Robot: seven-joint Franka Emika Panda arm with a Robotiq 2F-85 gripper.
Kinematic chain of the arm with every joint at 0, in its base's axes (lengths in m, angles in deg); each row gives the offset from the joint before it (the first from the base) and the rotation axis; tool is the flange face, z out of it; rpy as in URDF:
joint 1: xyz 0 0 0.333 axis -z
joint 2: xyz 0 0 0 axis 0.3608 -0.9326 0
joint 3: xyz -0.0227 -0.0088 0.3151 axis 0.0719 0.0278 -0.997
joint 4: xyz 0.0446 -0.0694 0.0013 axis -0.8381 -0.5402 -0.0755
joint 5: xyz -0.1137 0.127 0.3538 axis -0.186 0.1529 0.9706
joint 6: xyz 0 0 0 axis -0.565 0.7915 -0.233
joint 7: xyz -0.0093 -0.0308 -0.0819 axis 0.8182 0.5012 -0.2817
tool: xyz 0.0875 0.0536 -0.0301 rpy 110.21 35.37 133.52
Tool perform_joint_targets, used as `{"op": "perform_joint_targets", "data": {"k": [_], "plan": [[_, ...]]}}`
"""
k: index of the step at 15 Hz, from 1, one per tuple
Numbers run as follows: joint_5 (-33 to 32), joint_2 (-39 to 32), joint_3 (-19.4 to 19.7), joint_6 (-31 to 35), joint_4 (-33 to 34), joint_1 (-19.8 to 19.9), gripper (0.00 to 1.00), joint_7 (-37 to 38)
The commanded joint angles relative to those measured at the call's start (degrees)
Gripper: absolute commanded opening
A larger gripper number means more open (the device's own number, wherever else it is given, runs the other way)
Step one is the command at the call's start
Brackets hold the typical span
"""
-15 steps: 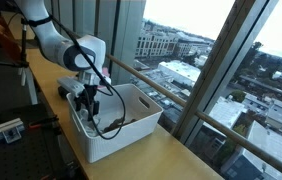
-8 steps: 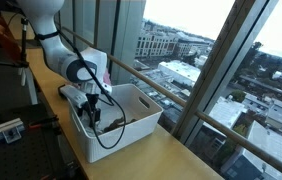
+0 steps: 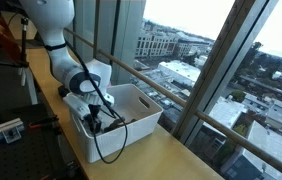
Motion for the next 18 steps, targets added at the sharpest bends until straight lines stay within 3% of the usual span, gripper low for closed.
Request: {"op": "perform_joint_targets", "data": {"k": [1, 6, 12, 18], "plan": [[3.16, 0.82, -0.73, -0.68, 0.71, 1.58, 0.36, -3.19], [4.81, 4.39, -0.92, -2.34, 0.55, 2.34, 0.03, -4.59], [7.16, 18.79, -2.25, -4.47, 0.7, 1.55, 0.06, -6.79], [6.58, 29.88, -5.14, -8.06, 6.61, -3.83, 0.06, -7.36]]}}
